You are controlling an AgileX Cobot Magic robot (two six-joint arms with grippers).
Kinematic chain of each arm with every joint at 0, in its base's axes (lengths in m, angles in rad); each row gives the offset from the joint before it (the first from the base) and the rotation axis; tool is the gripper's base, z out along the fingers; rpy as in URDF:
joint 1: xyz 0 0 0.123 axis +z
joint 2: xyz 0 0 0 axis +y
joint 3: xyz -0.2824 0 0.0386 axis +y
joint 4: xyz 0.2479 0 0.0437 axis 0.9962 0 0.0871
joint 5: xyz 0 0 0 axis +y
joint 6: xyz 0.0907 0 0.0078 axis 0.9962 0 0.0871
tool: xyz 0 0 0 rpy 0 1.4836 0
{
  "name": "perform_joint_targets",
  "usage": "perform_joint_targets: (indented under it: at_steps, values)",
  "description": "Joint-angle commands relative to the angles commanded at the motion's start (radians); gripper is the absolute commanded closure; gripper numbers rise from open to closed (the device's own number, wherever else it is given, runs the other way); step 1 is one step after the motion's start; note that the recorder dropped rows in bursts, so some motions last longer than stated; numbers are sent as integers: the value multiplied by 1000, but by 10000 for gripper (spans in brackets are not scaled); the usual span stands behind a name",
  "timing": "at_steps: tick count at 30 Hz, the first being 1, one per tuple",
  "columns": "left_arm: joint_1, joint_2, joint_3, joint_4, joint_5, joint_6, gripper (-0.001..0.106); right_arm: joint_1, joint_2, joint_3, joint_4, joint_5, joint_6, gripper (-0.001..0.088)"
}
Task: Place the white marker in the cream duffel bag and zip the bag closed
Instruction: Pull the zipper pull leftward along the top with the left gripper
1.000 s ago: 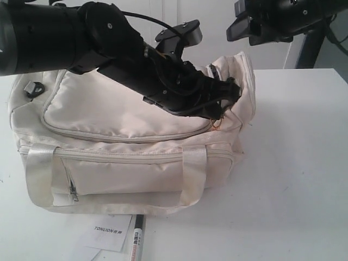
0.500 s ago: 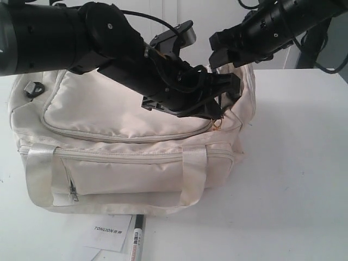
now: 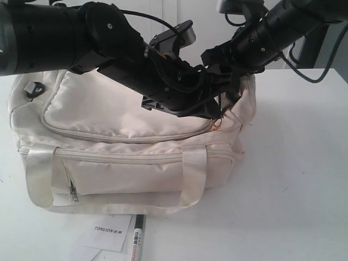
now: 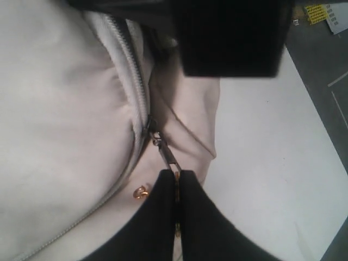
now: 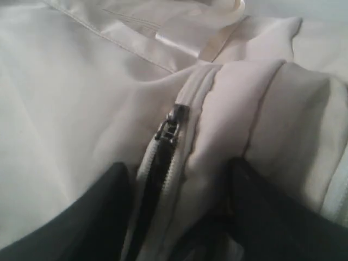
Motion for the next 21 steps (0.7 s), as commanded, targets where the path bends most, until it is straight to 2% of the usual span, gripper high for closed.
perform_joint_targets:
  at_steps: [4, 5, 21]
  values:
    - [0, 0, 0, 0, -2, 0, 1053, 0, -2, 0, 4, -5, 0, 817]
    - [0, 0, 0, 0, -2, 0, 1053, 0, -2, 0, 5, -5, 0, 866]
    - [0, -11, 0, 3, 54, 37, 1053, 0, -10, -26, 10, -27, 2, 868]
